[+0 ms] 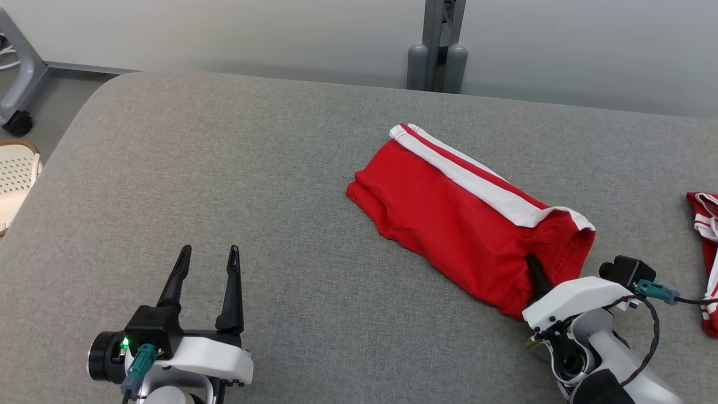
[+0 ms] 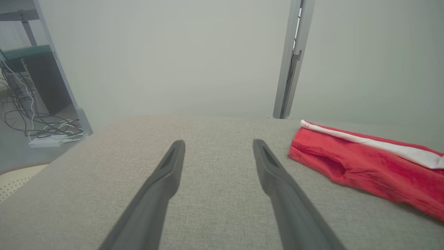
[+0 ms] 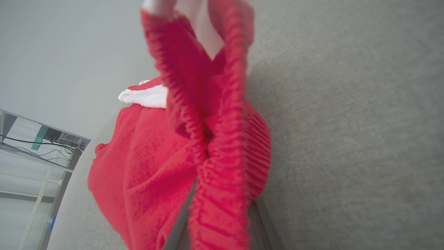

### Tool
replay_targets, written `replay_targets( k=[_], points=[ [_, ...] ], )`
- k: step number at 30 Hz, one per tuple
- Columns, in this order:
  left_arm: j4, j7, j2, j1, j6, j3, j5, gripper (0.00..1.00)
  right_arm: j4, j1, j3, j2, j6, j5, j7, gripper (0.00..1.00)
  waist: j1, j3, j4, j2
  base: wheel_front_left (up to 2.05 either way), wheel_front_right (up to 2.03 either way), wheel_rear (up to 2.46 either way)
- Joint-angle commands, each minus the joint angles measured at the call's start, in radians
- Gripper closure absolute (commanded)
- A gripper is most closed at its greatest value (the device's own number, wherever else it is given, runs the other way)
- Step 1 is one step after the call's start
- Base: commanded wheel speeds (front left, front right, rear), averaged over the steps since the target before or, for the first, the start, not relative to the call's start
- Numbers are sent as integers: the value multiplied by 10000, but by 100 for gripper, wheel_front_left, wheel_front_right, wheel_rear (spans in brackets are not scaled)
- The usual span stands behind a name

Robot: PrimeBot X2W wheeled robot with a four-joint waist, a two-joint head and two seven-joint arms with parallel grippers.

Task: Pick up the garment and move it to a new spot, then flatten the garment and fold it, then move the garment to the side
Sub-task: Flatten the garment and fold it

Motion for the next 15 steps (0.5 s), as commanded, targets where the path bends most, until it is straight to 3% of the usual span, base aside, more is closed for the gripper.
replay_targets(
  k=[1, 15],
  points=[
    [19, -29, 37, -101, 51, 33, -66, 0, 252, 244, 27, -88, 48, 124, 3, 100, -1, -68, -46, 0, 0, 0, 0],
    [184, -29, 42, -27, 37, -299, -206, 0, 574, -544, 720, -1190, 28, -387, 258, 100, -1, -376, -148, 0, 0, 0, 0]
  ],
)
